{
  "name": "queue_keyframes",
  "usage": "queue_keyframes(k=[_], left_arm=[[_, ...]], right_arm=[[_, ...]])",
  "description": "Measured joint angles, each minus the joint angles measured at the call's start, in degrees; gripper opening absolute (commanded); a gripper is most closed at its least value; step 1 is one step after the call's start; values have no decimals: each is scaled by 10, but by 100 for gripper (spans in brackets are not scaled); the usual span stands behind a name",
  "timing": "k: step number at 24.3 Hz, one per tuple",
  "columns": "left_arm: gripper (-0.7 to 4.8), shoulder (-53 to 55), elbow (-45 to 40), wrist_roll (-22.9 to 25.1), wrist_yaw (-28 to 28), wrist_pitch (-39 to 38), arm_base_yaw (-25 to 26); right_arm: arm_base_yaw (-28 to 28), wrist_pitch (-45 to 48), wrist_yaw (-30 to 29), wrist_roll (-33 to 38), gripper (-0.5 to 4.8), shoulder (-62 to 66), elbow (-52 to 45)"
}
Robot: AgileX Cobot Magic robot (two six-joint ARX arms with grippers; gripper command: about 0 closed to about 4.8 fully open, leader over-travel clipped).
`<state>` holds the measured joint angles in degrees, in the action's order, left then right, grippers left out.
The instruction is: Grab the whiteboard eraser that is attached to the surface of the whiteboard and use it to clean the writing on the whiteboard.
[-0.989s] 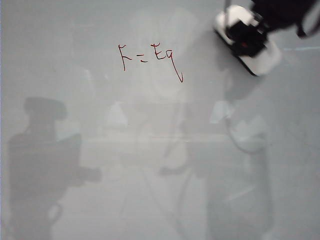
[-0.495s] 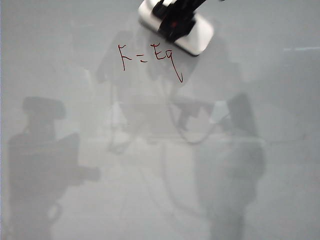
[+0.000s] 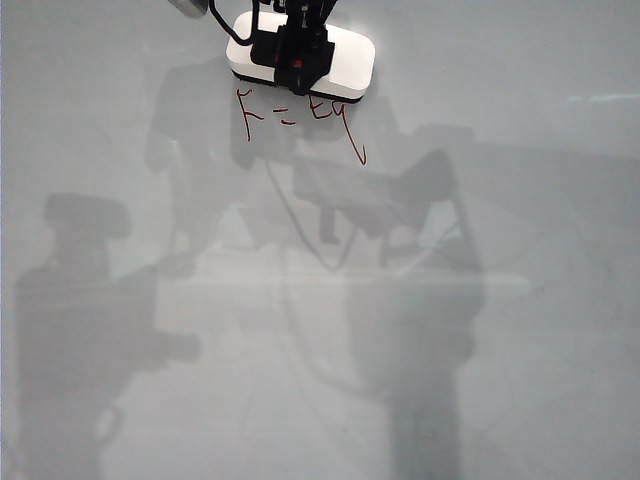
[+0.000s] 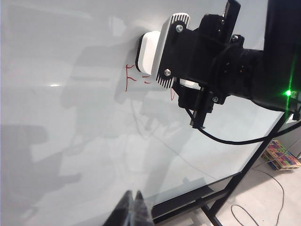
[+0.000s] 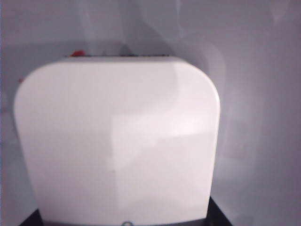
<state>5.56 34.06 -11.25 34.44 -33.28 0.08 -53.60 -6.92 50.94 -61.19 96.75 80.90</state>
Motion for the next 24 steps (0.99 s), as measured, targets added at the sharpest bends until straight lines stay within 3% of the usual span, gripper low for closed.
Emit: queue_keyframes(k=[5, 15, 21, 24], left_arm=[[-6, 0, 0, 0, 0, 0, 0], [-6, 0, 0, 0, 0, 0, 0], [-6, 0, 0, 0, 0, 0, 0], [-6, 0, 0, 0, -17, 0, 0]], right_arm=[[11, -27, -6, -3, 210, 9, 1], [14, -24, -77, -2, 210, 94, 1], [6, 4, -28, -77, 210, 76, -5], [-4, 64, 4, -115, 210, 20, 4]])
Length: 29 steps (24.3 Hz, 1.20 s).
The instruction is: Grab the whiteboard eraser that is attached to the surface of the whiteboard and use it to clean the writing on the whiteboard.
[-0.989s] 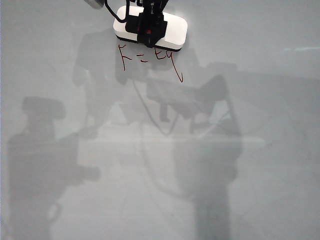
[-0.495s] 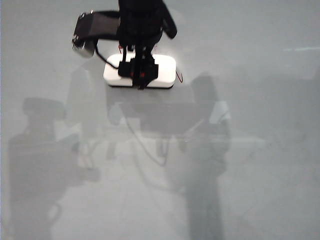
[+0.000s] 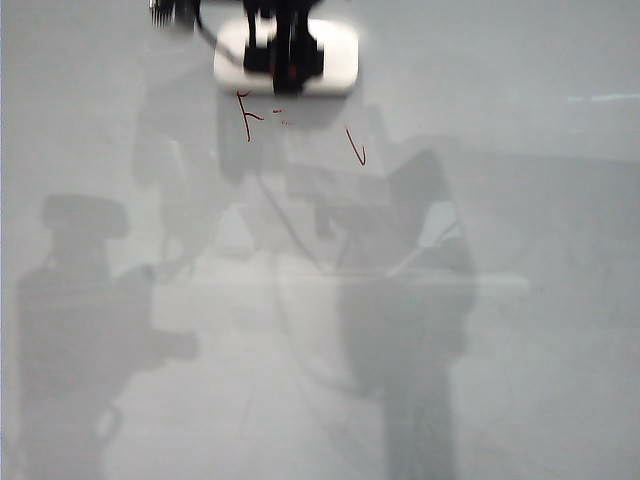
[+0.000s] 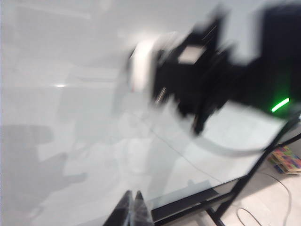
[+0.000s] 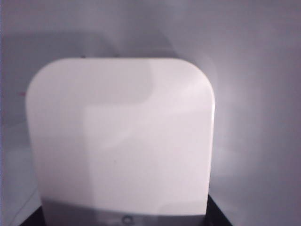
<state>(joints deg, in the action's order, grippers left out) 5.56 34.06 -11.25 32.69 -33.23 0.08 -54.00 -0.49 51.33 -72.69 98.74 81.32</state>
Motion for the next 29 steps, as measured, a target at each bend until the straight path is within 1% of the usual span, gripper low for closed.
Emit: queue_keyframes(k=[3, 7, 10, 13, 15, 17, 22, 26, 29], left_arm=[[-6, 0, 0, 0, -15, 0, 0], [-6, 0, 0, 0, -19, 0, 0], [-6, 0, 0, 0, -19, 0, 0], [-6, 0, 0, 0, -19, 0, 0], [-6, 0, 0, 0, -19, 0, 0], [-6, 0, 0, 0, -19, 0, 0], [-6, 0, 0, 0, -19, 29, 0], [-6, 0, 0, 0, -20, 35, 0], [-6, 0, 0, 0, -20, 35, 0]], right_arm=[[-4, 17, 9, -6, 210, -6, 3], [-6, -5, 6, 12, 210, 42, 2], [-6, -7, -8, 33, 210, 87, 1], [-7, -13, -5, 41, 210, 125, 0], [-8, -20, 5, 41, 210, 130, -3], [-11, -20, 32, 35, 210, 126, -3], [-13, -14, 104, -27, 211, 58, 7], [-17, -26, 125, -43, 211, 52, 38], [-19, -24, 122, -42, 211, 56, 41]])
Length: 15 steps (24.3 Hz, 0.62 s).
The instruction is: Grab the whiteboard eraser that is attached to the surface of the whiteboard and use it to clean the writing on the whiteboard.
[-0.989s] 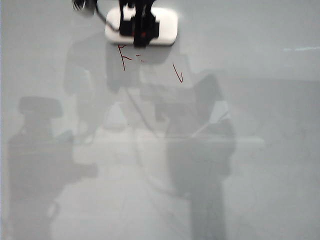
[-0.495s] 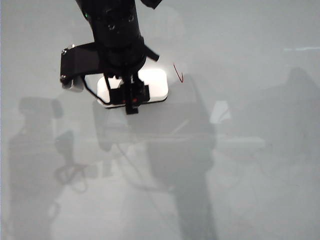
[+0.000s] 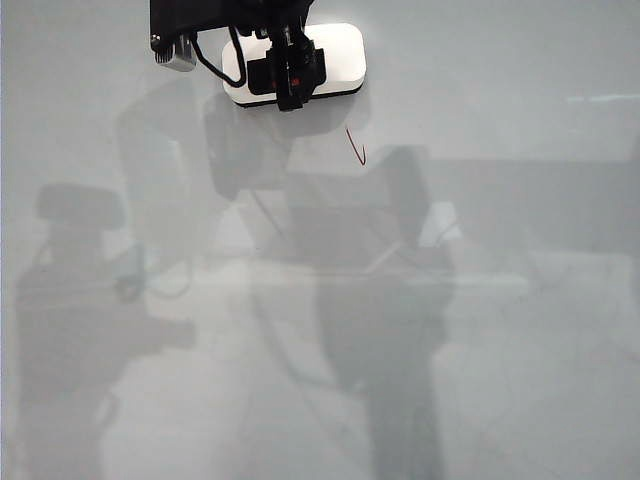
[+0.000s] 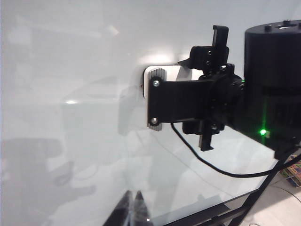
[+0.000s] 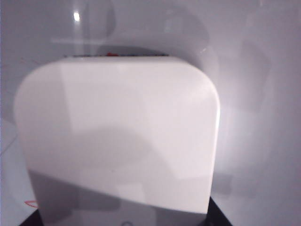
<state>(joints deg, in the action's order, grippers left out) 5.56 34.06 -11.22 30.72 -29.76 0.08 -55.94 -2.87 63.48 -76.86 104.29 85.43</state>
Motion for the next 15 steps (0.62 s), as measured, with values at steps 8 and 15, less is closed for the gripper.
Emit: queue_keyframes(k=[8, 15], left_arm=[[-6, 0, 0, 0, -1, 0, 0], [-6, 0, 0, 0, -1, 0, 0]], right_arm=[[-15, -10, -4, -2, 211, 54, 48], [-18, -17, -5, 5, 211, 65, 88]])
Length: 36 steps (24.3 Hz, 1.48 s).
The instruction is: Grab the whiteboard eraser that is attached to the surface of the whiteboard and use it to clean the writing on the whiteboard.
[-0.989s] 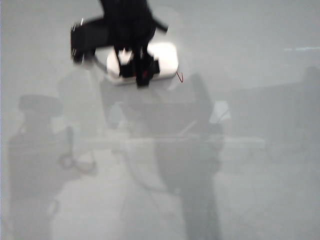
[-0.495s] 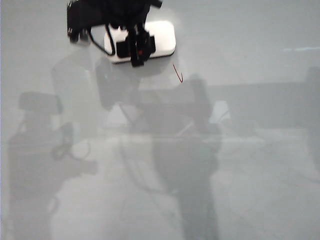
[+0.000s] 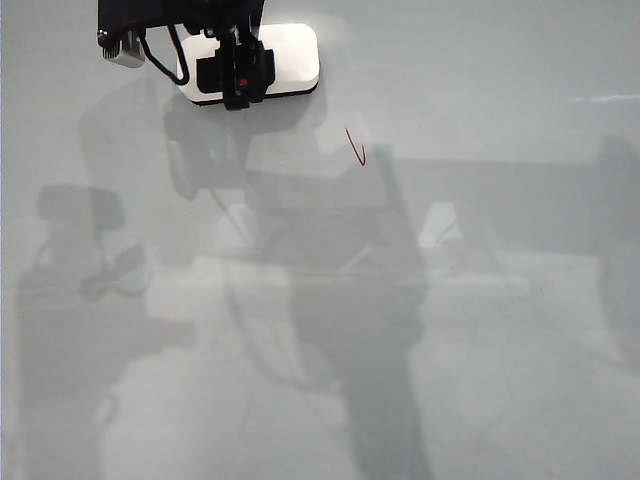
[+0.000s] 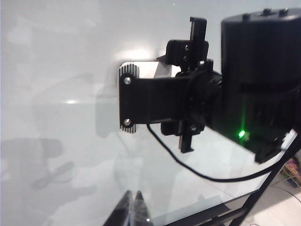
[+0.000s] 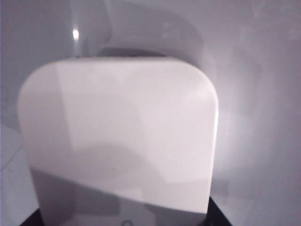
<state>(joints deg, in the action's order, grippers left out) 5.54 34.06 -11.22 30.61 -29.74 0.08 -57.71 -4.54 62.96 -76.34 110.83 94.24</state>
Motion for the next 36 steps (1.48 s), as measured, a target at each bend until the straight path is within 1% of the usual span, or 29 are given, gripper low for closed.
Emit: queue_keyframes(k=[3, 4, 8, 11, 13, 14, 15, 16, 18, 20, 23, 25, 31, 32, 33, 35, 36], left_arm=[[-6, 0, 0, 0, 0, 0, 0], [-6, 0, 0, 0, 0, 0, 0], [-6, 0, 0, 0, 0, 0, 0], [-6, 0, 0, 0, 0, 1, 0], [-6, 0, 0, 0, -1, 1, 0], [-6, 0, 0, 0, -6, 1, 0], [-6, 0, 0, 0, -9, 2, 0], [-6, 0, 0, 0, -14, 3, 0], [-6, 0, 0, 0, -13, 8, 0], [-6, 0, 0, 1, -13, 17, 0], [-6, 0, 0, 0, -31, 23, 0], [-6, 0, 0, 1, -37, 24, 0], [-6, 0, 0, 0, -45, 26, 0], [-6, 0, 0, 0, -45, 25, 0], [-6, 0, 0, 0, -45, 25, 0], [-6, 0, 0, 0, -48, 25, 0], [-6, 0, 0, 0, -49, 26, 0]], right_arm=[[-1, -16, -3, 47, 211, 26, 4], [-1, -40, -16, 78, 211, 48, 3], [1, -109, -46, 150, 211, 96, -3], [-2, -114, -42, 168, 211, 93, -2], [-2, -122, -24, 176, 211, 85, -3], [-1, -151, -15, 192, 211, 68, -3], [0, -171, -13, 210, 211, 53, -3], [1, -203, -11, 246, 211, 21, -3], [2, -228, -5, 292, 210, -24, 0], [6, -264, -17, 319, 210, -52, 2], [19, -309, -29, 326, 209, -62, -20], [27, -332, -36, 323, 206, -82, -61], [21, -287, -51, 294, 197, -195, -194], [16, -269, -53, 281, 196, -224, -224], [13, -250, -57, 270, 183, -248, -247], [14, -152, -86, 224, 179, -307, -308], [23, -77, -101, 176, 179, -325, -344]])
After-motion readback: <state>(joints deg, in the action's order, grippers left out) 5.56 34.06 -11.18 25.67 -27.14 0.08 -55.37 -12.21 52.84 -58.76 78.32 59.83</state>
